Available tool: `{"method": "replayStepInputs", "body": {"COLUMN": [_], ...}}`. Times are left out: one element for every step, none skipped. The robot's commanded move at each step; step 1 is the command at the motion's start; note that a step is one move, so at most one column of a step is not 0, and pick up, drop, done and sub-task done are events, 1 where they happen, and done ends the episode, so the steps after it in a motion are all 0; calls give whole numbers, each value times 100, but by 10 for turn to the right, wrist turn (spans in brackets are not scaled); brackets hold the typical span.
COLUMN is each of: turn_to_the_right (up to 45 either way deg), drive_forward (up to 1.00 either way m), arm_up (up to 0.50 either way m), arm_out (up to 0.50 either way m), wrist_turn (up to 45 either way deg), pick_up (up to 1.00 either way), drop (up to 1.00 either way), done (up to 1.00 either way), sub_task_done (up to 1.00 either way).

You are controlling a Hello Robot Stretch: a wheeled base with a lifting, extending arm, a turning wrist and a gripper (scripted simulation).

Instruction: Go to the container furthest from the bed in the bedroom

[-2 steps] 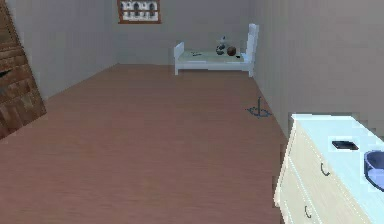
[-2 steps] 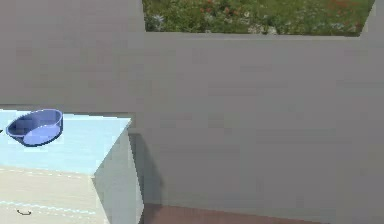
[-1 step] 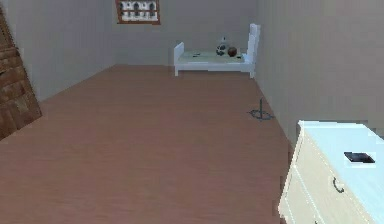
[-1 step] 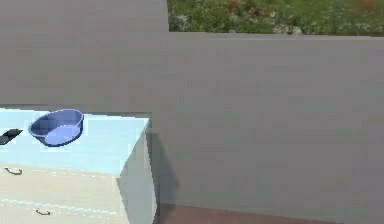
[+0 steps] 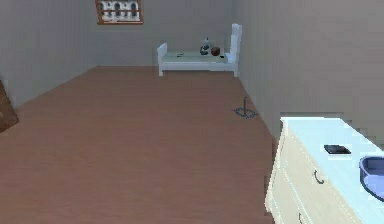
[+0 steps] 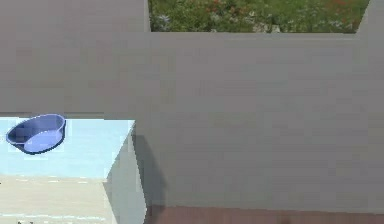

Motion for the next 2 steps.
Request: {"method": "replayStepInputs", "body": {"turn_to_the_right": [0, 60], "drive_forward": [100, 0], "arm_up": [0, 0], "arm_out": [0, 0], "wrist_turn": [0, 0], "pick_up": [0, 0], "drop": [0, 0], "done": [0, 0], "sub_task_done": [0, 0]}}
